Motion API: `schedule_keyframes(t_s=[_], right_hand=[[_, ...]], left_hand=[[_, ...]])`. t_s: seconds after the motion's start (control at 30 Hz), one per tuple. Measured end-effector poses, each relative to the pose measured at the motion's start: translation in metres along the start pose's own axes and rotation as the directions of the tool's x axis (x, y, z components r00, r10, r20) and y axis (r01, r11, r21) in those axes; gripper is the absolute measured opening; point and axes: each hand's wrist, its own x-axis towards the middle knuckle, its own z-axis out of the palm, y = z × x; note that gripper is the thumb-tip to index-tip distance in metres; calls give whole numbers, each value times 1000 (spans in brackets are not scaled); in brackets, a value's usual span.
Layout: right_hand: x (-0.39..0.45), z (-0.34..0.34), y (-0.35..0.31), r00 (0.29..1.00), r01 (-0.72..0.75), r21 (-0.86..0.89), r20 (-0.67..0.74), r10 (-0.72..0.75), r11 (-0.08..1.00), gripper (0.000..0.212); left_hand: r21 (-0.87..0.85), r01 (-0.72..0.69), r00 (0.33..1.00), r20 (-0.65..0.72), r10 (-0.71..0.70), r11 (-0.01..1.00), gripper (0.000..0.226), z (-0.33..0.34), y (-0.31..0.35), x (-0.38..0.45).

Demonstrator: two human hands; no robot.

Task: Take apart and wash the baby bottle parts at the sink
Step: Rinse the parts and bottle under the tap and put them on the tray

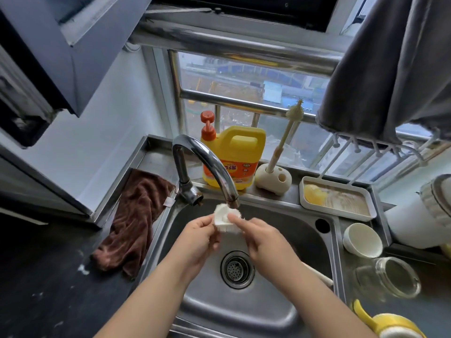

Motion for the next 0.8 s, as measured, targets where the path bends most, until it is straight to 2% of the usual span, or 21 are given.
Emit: schedule_keyframes(t_s=[0.07,0.2,0.37,0.5,0.67,0.8], right_hand=[[-6,2,-2,999,12,3,42,-12,1000,53],[7,-3,11,994,-74,46,-84,77,996,58],[-6,-5,5,999,26,-77,36,-23,997,52],[4,-10,17,990,-5,-68,-139,-4,998,51],[-5,-8,12,987,154,-170,-26,-160,973,56],[5,-13,20,981,68,-207,-162,-103,976,57]], left_hand=[[63,-32,999,10,32,997,31,-3,1,0],[65,-70,998,-1,71,995,23,-3,0,0],[108,-77,996,60,71,991,29,-8,4,2],[192,-36,996,89,19,981,32,-12,0,5],[165,-105,990,110,88,981,35,-14,5,5],[190,-100,986,152,71,977,40,-13,8,1]])
